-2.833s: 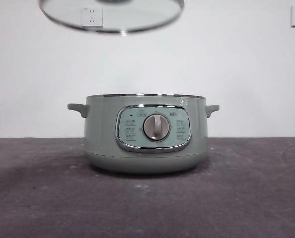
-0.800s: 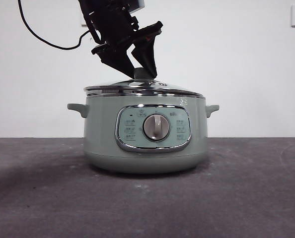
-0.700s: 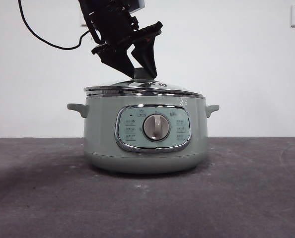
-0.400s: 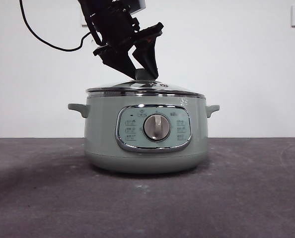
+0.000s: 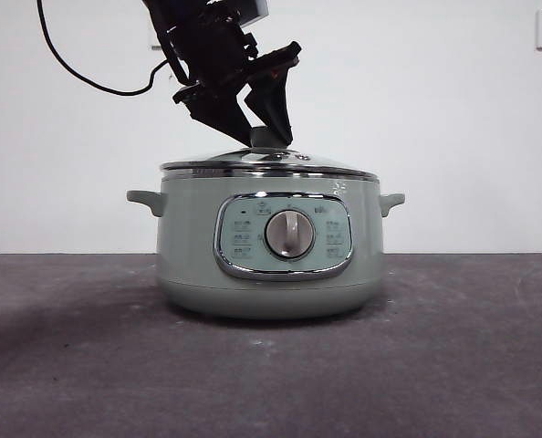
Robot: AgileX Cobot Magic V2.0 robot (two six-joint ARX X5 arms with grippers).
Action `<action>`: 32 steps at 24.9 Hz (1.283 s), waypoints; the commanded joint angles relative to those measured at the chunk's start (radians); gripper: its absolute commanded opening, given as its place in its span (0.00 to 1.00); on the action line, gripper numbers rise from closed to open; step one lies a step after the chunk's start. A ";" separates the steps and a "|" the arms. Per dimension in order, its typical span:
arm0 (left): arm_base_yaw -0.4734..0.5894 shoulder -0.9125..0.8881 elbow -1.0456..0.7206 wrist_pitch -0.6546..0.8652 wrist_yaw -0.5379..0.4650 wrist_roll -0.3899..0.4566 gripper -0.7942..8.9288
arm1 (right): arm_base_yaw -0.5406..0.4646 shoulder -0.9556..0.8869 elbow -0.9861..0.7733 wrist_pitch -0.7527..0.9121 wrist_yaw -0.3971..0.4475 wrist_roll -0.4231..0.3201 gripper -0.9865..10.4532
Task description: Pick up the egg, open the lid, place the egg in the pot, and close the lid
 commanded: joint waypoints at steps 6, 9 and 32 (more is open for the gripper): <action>-0.012 0.034 -0.005 -0.004 0.020 0.025 0.14 | 0.001 -0.002 -0.002 -0.011 0.001 -0.001 0.56; -0.012 0.033 -0.005 -0.027 0.019 0.016 0.49 | 0.001 -0.002 -0.002 -0.014 0.000 -0.001 0.56; -0.010 -0.278 -0.004 -0.229 0.015 -0.005 0.70 | 0.001 -0.002 -0.002 -0.184 -0.060 0.033 0.55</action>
